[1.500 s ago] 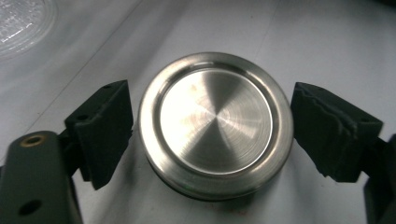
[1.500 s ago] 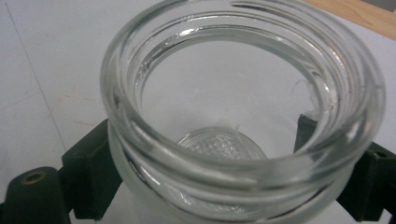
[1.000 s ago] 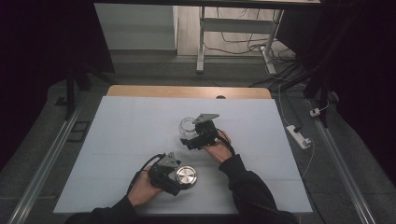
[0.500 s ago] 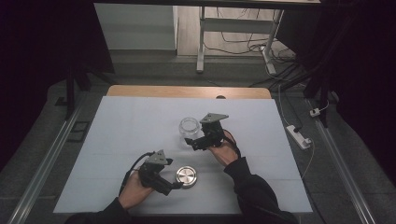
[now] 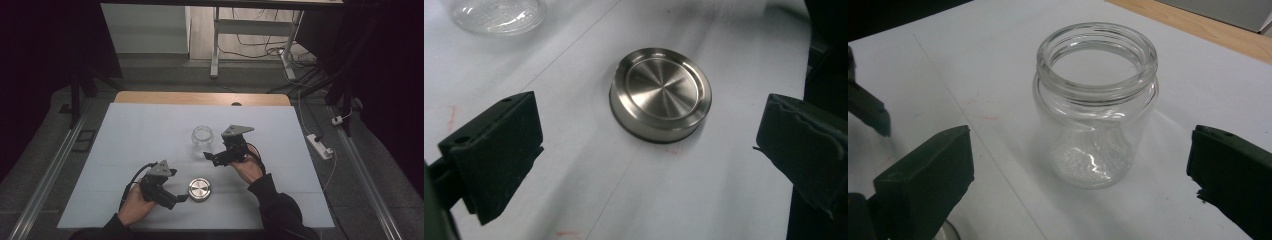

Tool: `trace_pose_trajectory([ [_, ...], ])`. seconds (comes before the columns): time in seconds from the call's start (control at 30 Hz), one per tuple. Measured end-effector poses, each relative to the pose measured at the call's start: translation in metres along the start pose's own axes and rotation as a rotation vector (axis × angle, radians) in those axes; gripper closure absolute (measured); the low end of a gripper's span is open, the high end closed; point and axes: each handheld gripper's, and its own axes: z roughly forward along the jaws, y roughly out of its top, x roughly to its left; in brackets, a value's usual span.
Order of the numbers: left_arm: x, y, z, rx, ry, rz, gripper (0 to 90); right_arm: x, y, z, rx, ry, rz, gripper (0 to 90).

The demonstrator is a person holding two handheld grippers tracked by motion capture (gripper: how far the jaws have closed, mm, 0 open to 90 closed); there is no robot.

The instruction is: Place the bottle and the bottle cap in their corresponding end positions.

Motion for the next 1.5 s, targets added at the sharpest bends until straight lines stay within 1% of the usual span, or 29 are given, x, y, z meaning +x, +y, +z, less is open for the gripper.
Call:
trace_pose_trajectory([
  [0.13, 0.003, -0.004, -0.004, -0.014, -0.002, -0.019, 0.0, 0.004, -0.003, -0.003, 0.012, -0.002, -0.015, 0.0],
  [0.3, 0.009, -0.010, -0.011, -0.043, -0.036, -0.058, 0.0, 0.011, -0.004, -0.005, 0.029, -0.004, -0.045, 0.0],
  [0.37, 0.011, -0.013, -0.014, -0.062, -0.045, -0.083, 0.0, 0.014, -0.005, -0.008, 0.026, -0.003, -0.046, 0.0],
  [0.47, 0.013, -0.016, -0.018, -0.075, -0.047, -0.100, 0.0, 0.016, -0.008, -0.012, 0.030, 0.000, -0.037, 0.0],
  [0.6, 0.012, -0.019, -0.022, -0.082, -0.042, -0.105, 0.0, 0.019, -0.011, -0.016, 0.038, 0.021, -0.022, 0.0],
  [0.7, 0.011, -0.020, -0.025, -0.080, -0.032, -0.093, 0.0, 0.023, -0.012, -0.017, 0.049, 0.033, -0.013, 0.0],
  [0.8, 0.010, -0.022, -0.027, -0.061, -0.015, -0.073, 0.0, 0.028, -0.014, -0.018, 0.053, 0.038, -0.016, 0.0],
  [0.93, 0.008, -0.024, -0.032, -0.046, 0.007, -0.064, 0.0, 0.033, -0.016, -0.021, 0.057, 0.036, -0.019, 0.0],
  [1.07, 0.007, -0.027, -0.037, -0.042, 0.029, -0.068, 0.0, 0.035, -0.020, -0.026, 0.060, 0.031, -0.008, 0.0],
  [1.2, 0.006, -0.031, -0.043, -0.043, 0.041, -0.078, 0.0, 0.034, -0.024, -0.032, 0.046, 0.035, 0.008, 0.0],
  [1.37, 0.005, -0.036, -0.048, -0.039, 0.059, -0.085, 0.0, 0.037, -0.029, -0.040, 0.039, 0.028, 0.006, 0.0],
  [1.5, 0.004, -0.041, -0.052, -0.042, 0.070, -0.089, 0.0, 0.035, -0.037, -0.046, 0.041, 0.015, 0.004, 0.0],
])
